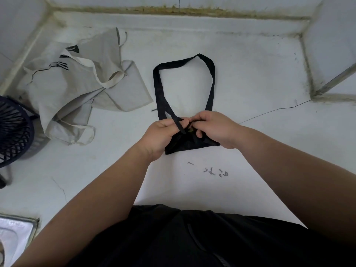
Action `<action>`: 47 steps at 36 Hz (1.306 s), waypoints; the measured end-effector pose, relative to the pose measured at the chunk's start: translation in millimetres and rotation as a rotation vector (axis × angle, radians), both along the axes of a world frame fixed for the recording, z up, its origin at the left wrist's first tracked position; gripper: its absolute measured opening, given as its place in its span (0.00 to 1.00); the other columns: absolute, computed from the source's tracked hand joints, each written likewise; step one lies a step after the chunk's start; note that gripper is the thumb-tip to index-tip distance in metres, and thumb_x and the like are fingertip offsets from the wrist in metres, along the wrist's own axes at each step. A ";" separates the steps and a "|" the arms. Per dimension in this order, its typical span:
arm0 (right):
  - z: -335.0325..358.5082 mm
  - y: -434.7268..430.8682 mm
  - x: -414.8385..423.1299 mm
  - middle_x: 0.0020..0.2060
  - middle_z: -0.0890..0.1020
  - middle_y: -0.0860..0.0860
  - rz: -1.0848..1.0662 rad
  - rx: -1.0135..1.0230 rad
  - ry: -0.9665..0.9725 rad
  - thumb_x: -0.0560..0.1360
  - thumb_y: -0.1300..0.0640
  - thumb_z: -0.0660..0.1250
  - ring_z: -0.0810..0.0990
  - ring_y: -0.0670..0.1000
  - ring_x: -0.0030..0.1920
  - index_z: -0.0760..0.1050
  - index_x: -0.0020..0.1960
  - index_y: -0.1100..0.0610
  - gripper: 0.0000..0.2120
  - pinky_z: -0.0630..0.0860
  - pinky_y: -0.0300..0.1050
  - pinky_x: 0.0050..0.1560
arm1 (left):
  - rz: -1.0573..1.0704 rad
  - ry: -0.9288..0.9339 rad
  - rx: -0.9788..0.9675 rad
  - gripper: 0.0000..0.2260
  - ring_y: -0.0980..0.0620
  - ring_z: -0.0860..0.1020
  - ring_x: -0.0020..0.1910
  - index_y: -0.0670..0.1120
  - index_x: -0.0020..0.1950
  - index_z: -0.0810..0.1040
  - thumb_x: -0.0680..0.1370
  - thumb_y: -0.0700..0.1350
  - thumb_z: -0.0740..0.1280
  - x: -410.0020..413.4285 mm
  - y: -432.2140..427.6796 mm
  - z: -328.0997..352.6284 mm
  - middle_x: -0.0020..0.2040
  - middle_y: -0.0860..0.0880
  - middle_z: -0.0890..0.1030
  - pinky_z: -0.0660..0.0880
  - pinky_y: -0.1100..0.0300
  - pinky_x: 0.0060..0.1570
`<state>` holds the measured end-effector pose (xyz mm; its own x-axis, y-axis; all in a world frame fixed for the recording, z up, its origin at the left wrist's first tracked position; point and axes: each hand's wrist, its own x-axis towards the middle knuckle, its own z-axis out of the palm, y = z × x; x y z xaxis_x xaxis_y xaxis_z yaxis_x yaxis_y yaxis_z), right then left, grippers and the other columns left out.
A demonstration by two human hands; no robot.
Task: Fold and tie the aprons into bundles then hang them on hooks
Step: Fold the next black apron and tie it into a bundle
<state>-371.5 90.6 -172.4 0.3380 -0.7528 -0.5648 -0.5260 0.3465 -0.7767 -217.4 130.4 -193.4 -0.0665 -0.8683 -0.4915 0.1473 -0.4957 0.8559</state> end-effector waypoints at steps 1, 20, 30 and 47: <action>-0.2 -0.1 0.6 0.33 0.77 0.50 -0.056 0.039 -0.065 0.78 0.64 0.59 0.73 0.43 0.31 0.76 0.55 0.54 0.10 0.67 0.29 0.26 | 0.000 0.006 0.003 0.05 0.55 0.82 0.48 0.45 0.46 0.83 0.77 0.41 0.68 -0.3 0.2 0.5 0.45 0.51 0.85 0.76 0.66 0.54; -11.1 1.5 -17.5 0.40 0.70 0.48 -0.713 -0.054 -0.228 0.77 0.66 0.63 0.73 0.46 0.40 0.75 0.57 0.59 0.10 0.78 0.54 0.58 | 0.210 -0.277 -0.111 0.15 0.54 0.75 0.43 0.33 0.47 0.76 0.78 0.46 0.68 -8.2 11.8 -11.3 0.44 0.48 0.80 0.72 0.60 0.47; -15.8 14.5 -22.8 0.34 0.74 0.50 0.069 -0.459 0.222 0.75 0.54 0.69 0.71 0.48 0.37 0.80 0.50 0.63 0.11 0.65 0.37 0.36 | 0.084 -0.654 -0.257 0.07 0.67 0.75 0.37 0.46 0.49 0.73 0.83 0.47 0.58 -18.1 22.1 -13.1 0.39 0.59 0.79 0.69 0.73 0.37; -7.5 2.0 -20.8 0.40 0.75 0.55 0.346 -0.427 0.372 0.81 0.53 0.56 0.72 0.52 0.41 0.71 0.46 0.64 0.14 0.65 0.44 0.40 | 0.328 -0.104 0.020 0.07 0.54 0.81 0.45 0.41 0.50 0.71 0.84 0.42 0.56 -33.5 24.7 -9.7 0.47 0.47 0.80 0.79 0.64 0.44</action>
